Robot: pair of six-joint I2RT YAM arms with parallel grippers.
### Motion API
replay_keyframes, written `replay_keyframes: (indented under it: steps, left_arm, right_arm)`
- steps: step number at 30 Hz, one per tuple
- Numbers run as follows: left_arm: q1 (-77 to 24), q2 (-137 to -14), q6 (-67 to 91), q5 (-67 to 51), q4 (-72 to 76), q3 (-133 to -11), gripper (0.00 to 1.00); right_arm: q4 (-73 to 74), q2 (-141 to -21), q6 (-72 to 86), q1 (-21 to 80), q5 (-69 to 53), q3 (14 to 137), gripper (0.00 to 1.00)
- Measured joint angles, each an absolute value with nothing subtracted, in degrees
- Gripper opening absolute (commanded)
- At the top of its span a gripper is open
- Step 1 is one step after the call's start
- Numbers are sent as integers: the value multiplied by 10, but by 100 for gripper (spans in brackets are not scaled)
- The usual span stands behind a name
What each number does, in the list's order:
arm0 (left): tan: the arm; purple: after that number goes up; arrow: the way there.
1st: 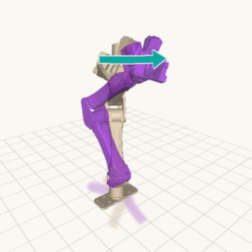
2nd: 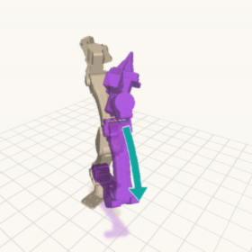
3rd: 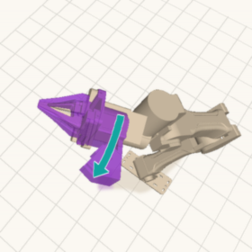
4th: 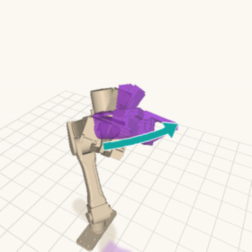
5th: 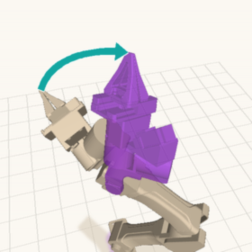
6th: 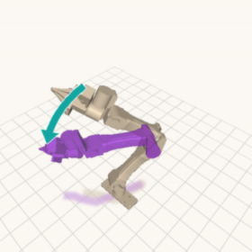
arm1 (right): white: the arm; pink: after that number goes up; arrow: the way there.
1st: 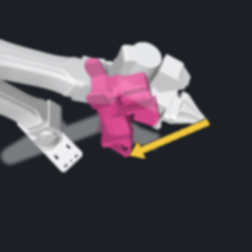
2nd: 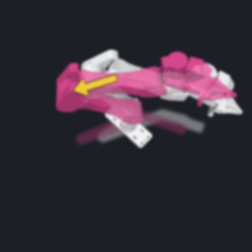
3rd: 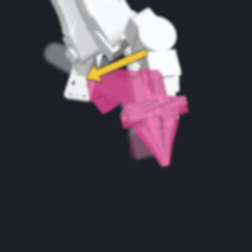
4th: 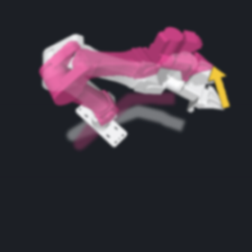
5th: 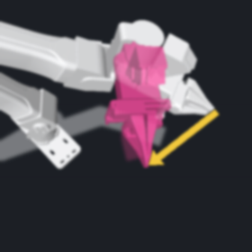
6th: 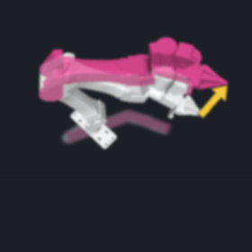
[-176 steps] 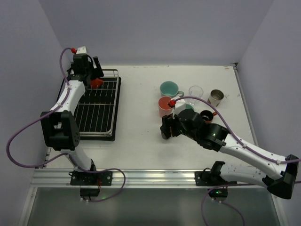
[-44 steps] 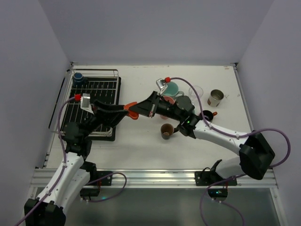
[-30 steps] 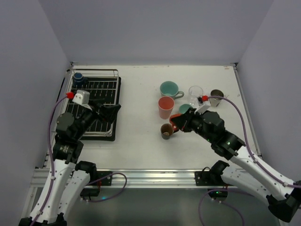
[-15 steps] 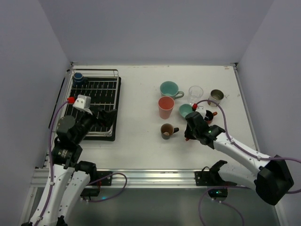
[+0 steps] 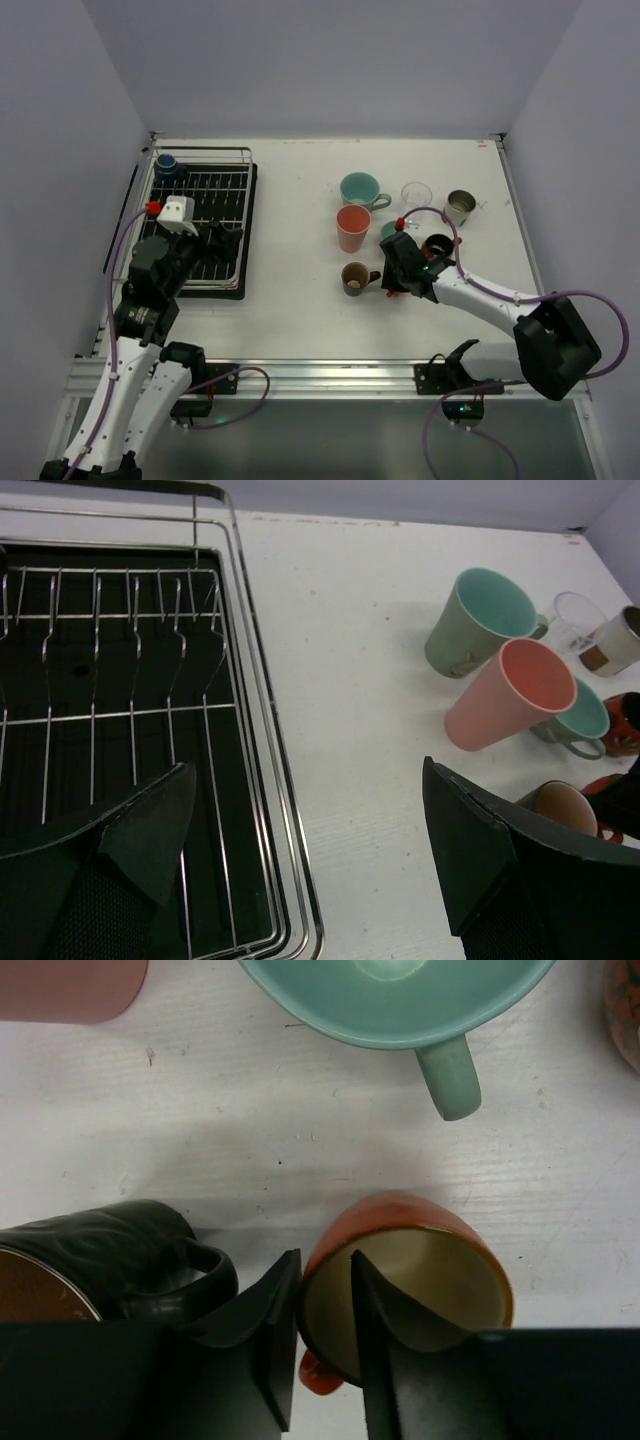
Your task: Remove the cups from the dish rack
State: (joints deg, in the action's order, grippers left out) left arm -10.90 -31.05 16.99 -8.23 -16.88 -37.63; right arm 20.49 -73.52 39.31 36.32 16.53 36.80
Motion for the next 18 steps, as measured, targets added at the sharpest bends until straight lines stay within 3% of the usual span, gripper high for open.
replay_keyframes:
  steps: [4, 12, 18]
  left_arm:
    - [-109, -343, 175, -40, -185, -383, 100]
    - [-109, -423, 200, 27, -194, -451, 100]
    - [-107, -538, 215, 114, -183, -540, 99]
  right_arm:
    - [215, -719, 386, 363, 164, 368, 53]
    - [251, -615, 369, 363, 163, 386, 55]
    - [253, -462, 353, 363, 135, 385, 55]
